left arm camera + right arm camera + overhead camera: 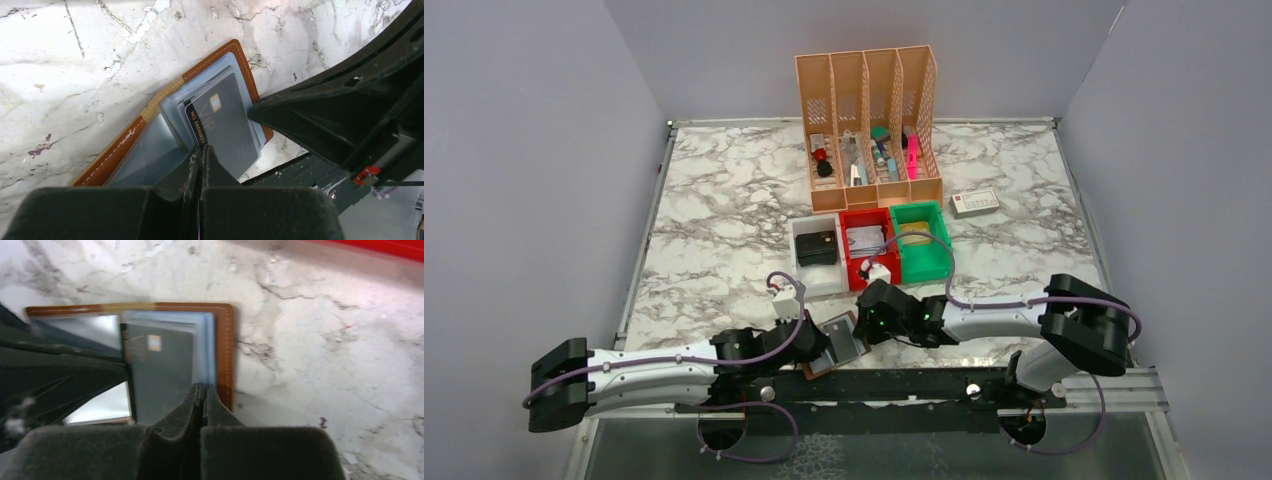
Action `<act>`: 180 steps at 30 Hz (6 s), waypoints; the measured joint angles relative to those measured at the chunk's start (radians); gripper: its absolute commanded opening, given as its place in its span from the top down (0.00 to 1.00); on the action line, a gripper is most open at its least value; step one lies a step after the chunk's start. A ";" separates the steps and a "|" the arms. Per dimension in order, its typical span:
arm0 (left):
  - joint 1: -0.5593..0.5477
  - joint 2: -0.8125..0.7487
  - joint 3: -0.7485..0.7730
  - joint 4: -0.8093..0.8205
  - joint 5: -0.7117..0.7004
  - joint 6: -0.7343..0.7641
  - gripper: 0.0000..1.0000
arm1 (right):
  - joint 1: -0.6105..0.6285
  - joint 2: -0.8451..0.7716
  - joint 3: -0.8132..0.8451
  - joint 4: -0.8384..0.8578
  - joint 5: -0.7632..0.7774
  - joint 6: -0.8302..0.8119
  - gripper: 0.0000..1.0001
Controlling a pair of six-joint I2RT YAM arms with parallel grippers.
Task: Take the credit cards out of the card holder
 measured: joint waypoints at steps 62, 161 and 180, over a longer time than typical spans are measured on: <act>0.000 -0.005 0.040 -0.115 0.002 -0.076 0.46 | -0.006 0.029 0.034 0.032 -0.183 -0.094 0.71; 0.884 0.128 0.306 0.250 0.889 0.395 1.00 | -0.486 0.135 0.179 0.538 -0.839 0.113 0.49; 0.961 0.124 0.229 0.382 1.061 0.312 1.00 | -0.499 0.144 0.160 0.640 -0.913 0.171 0.89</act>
